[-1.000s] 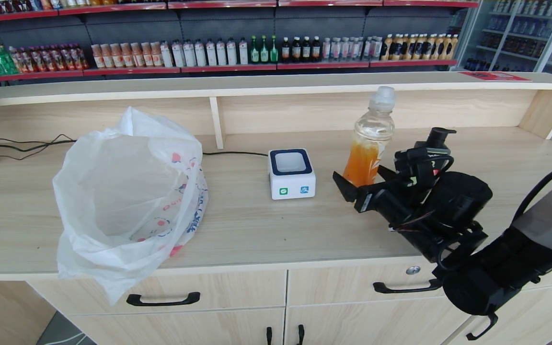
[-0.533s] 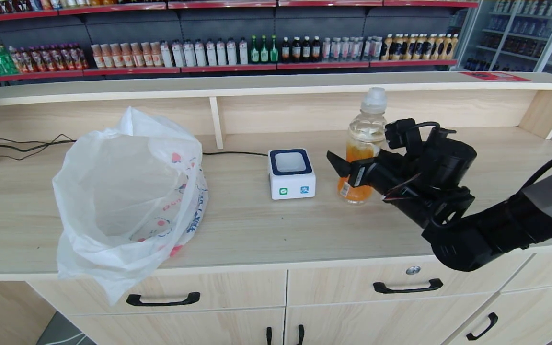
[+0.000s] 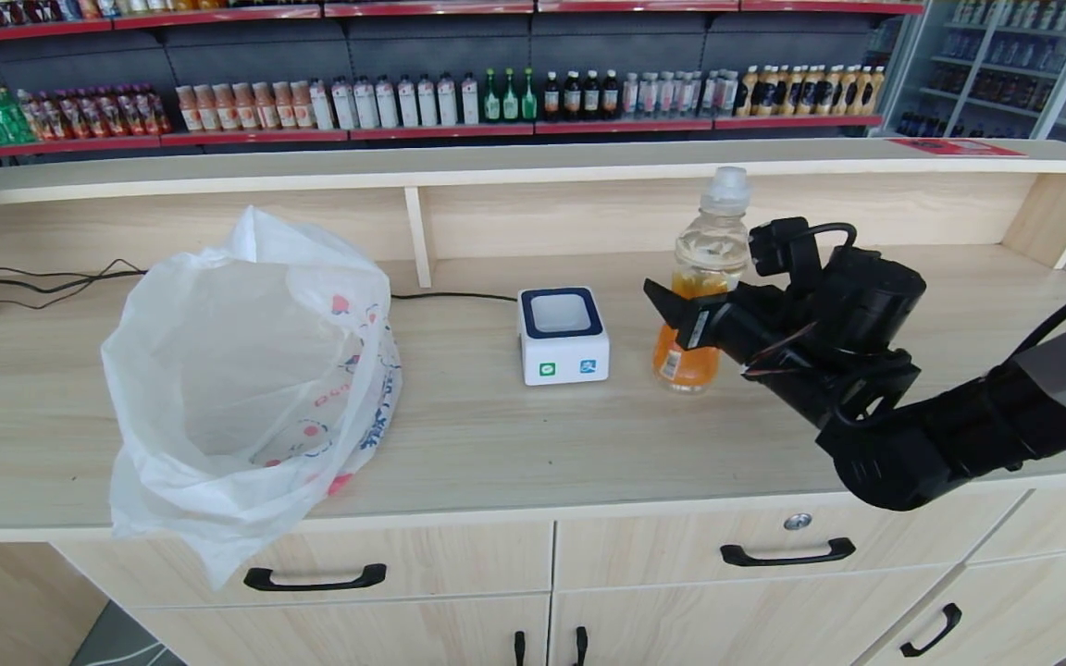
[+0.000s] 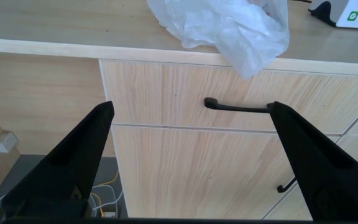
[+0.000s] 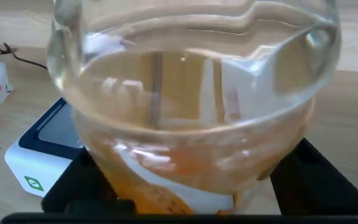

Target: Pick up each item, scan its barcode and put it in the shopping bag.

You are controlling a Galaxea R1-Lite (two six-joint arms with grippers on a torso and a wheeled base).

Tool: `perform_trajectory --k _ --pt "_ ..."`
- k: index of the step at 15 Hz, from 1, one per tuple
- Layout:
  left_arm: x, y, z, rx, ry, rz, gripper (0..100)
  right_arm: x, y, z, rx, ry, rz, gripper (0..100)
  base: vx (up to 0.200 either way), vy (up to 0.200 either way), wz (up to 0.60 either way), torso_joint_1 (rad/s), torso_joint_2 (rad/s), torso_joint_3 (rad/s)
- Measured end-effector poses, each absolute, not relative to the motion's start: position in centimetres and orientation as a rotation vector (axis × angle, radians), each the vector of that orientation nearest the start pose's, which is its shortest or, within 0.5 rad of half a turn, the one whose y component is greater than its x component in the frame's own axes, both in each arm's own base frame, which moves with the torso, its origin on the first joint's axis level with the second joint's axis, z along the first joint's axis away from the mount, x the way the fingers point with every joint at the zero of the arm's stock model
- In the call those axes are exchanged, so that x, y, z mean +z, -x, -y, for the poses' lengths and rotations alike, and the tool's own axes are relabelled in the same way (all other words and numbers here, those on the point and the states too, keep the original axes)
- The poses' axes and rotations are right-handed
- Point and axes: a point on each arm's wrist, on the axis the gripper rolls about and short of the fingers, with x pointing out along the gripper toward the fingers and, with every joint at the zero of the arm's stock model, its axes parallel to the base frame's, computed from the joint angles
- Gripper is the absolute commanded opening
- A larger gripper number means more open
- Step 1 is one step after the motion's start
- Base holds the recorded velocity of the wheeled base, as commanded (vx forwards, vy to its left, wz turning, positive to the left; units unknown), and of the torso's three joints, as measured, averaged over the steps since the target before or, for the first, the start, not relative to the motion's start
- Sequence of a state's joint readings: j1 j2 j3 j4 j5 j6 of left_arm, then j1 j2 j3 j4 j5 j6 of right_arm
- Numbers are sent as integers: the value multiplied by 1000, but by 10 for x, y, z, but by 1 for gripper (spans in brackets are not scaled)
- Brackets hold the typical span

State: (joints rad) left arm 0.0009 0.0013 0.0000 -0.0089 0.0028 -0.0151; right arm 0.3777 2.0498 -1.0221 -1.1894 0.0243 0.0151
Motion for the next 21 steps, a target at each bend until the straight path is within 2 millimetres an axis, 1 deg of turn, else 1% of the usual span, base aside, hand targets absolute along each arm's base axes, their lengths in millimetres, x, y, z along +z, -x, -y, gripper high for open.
perform_trajectory --k 8,11,13,15,16,18,21 --pt "76 23 0 4 17 8 100 172 -366 -146 403 -44 157 0 0 0 0 0 0 0" --pt "76 23 0 4 17 8 100 179 -362 -145 402 -47 171 0 0 0 0 0 0 0" --pt "76 23 0 4 17 8 100 186 -356 -143 403 -49 186 0 0 0 0 0 0 0" --pt "76 23 0 4 16 8 100 194 -344 -138 401 -52 197 0 0 0 0 0 0 0" --pt "76 23 0 4 16 8 100 197 -334 -136 406 -51 192 0 0 0 0 0 0 0" --pt "76 23 0 4 14 8 100 203 -312 -134 425 -53 191 0 0 0 0 0 0 0" --pt "76 23 0 4 13 8 100 217 -273 -137 483 -65 213 0 0 0 0 0 0 0"
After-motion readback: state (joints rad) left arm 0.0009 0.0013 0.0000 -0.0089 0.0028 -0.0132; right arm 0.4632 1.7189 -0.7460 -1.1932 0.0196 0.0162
